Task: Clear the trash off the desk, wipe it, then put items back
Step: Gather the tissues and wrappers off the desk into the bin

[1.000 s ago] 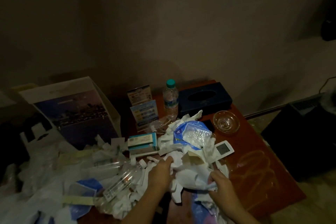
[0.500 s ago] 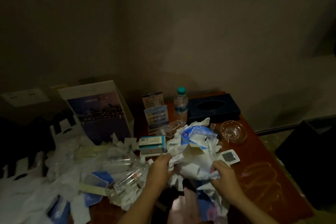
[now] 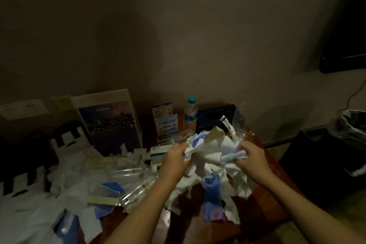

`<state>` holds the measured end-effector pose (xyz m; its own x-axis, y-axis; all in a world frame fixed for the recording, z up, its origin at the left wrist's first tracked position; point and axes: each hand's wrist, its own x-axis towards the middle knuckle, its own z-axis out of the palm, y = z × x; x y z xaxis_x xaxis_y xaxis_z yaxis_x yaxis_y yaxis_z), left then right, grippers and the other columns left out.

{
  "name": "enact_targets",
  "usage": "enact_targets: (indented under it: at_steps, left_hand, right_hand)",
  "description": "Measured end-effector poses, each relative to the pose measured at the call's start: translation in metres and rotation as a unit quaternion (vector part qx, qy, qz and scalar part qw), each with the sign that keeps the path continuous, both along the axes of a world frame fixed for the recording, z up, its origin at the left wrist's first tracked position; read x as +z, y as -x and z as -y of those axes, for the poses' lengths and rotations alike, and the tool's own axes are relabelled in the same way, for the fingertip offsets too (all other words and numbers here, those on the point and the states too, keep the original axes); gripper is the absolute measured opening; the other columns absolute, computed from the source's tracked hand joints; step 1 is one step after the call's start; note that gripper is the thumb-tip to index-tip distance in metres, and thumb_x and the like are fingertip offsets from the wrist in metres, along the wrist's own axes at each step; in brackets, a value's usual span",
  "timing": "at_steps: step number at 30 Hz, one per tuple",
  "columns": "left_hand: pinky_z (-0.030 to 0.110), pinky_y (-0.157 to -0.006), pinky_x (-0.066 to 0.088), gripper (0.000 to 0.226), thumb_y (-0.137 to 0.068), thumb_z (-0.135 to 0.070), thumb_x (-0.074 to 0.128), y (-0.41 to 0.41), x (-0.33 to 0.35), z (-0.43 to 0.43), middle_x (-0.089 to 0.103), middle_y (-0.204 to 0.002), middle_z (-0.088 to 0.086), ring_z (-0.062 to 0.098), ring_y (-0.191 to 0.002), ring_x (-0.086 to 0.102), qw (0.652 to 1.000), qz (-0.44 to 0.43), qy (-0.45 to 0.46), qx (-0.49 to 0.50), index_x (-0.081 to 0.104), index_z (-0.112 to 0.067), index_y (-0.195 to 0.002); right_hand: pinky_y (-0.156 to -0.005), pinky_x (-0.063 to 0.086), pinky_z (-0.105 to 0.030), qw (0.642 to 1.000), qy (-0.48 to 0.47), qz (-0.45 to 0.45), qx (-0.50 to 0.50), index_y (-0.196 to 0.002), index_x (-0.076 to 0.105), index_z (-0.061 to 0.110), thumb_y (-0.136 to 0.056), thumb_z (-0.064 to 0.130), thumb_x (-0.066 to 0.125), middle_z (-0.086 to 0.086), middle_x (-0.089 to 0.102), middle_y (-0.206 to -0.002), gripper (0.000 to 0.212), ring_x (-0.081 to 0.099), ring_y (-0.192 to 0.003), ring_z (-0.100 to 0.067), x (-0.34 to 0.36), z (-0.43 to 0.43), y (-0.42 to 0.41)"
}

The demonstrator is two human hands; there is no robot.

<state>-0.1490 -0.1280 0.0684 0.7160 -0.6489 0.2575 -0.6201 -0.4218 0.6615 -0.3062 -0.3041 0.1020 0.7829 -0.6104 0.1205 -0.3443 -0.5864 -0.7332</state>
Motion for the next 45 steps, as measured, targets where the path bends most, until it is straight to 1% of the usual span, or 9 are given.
enact_targets:
  at_steps: [6,16,18,20,25,29,32,40,45]
  left_hand:
    - [0.026,-0.068,0.038,0.011,-0.085,-0.017,0.065,0.016,0.03,0.021,0.058,-0.09,0.006,0.02,-0.084,0.055,0.999,0.043,-0.005,-0.014,0.065,-0.01,-0.094]
    - [0.024,-0.074,0.038,0.016,-0.086,-0.017,0.064,0.076,0.03,0.09,0.061,-0.102,0.007,0.022,-0.097,0.057,0.997,0.05,-0.05,-0.04,0.065,-0.01,-0.1]
    - [0.031,-0.079,0.045,0.012,-0.086,-0.017,0.064,0.093,0.028,0.12,0.062,-0.101,0.01,0.026,-0.101,0.058,0.997,0.036,-0.051,-0.037,0.064,-0.008,-0.094]
    - [0.029,-0.076,0.044,0.011,-0.087,-0.018,0.064,0.115,0.03,0.155,0.062,-0.098,0.009,0.025,-0.101,0.058,0.998,0.031,-0.05,-0.035,0.064,-0.009,-0.093]
    - [0.026,-0.064,0.036,0.01,-0.086,-0.022,0.063,0.174,0.036,0.249,0.055,-0.086,0.001,0.017,-0.078,0.052,0.998,0.04,-0.038,-0.039,0.064,-0.012,-0.088]
    - [0.027,-0.062,0.037,0.007,-0.084,-0.02,0.065,0.215,0.031,0.32,0.053,-0.084,-0.001,0.021,-0.078,0.055,0.995,0.035,-0.052,-0.076,0.062,-0.014,-0.085]
    - [0.028,-0.059,0.033,0.007,-0.083,-0.018,0.065,0.241,0.028,0.366,0.053,-0.081,0.0,0.021,-0.074,0.053,0.993,0.039,-0.056,-0.1,0.06,-0.013,-0.081]
    - [0.022,-0.061,0.036,0.009,-0.089,-0.023,0.063,0.294,0.015,0.505,0.054,-0.085,-0.003,0.014,-0.076,0.052,0.982,0.003,-0.057,-0.182,0.064,-0.014,-0.088]
    - [0.03,-0.072,0.048,0.011,-0.089,-0.023,0.062,0.316,-0.005,0.607,0.057,-0.09,0.001,0.017,-0.081,0.056,0.974,-0.027,-0.073,-0.212,0.064,-0.012,-0.089]
  right_hand:
    - [-0.052,0.037,-0.008,1.0,0.021,0.005,-0.023,-0.065,0.053,0.008,-0.072,-0.007,0.066,0.0,0.051,-0.072,0.021,0.044,-0.061,-0.01,0.025,0.009,0.025]
    - [-0.054,0.037,-0.002,0.999,-0.009,-0.001,-0.035,-0.065,0.05,0.011,-0.074,-0.01,0.066,0.001,0.05,-0.075,0.028,0.045,-0.065,-0.007,0.02,0.067,0.086]
    - [-0.056,0.038,-0.004,0.999,-0.008,0.003,-0.033,-0.064,0.049,0.012,-0.073,-0.01,0.066,0.001,0.05,-0.074,0.029,0.045,-0.065,-0.008,0.02,0.094,0.104]
    - [-0.054,0.038,-0.006,0.999,-0.007,0.003,-0.033,-0.064,0.049,0.013,-0.073,-0.009,0.066,0.001,0.05,-0.074,0.03,0.045,-0.065,-0.009,0.022,0.128,0.125]
    - [-0.056,0.036,-0.015,0.999,-0.006,0.0,-0.05,-0.061,0.047,0.018,-0.075,-0.004,0.067,-0.004,0.053,-0.078,0.032,0.049,-0.069,-0.015,0.024,0.218,0.185]
    - [-0.055,0.037,-0.011,0.996,-0.021,0.006,-0.083,-0.063,0.05,0.014,-0.076,-0.004,0.066,-0.002,0.052,-0.078,0.027,0.049,-0.068,-0.013,0.022,0.279,0.234]
    - [-0.055,0.038,-0.006,0.994,-0.021,0.0,-0.11,-0.06,0.047,0.019,-0.072,-0.008,0.065,-0.001,0.05,-0.075,0.034,0.046,-0.065,-0.009,0.016,0.318,0.268]
    - [-0.057,0.034,-0.016,0.985,-0.017,-0.002,-0.174,-0.061,0.045,0.026,-0.071,-0.008,0.065,0.001,0.05,-0.073,0.041,0.047,-0.069,-0.014,-0.003,0.429,0.333]
    - [-0.056,0.033,-0.014,0.981,0.007,-0.021,-0.193,-0.064,0.047,0.021,-0.067,-0.01,0.065,-0.007,0.054,-0.076,0.036,0.048,-0.07,-0.018,-0.027,0.519,0.358]
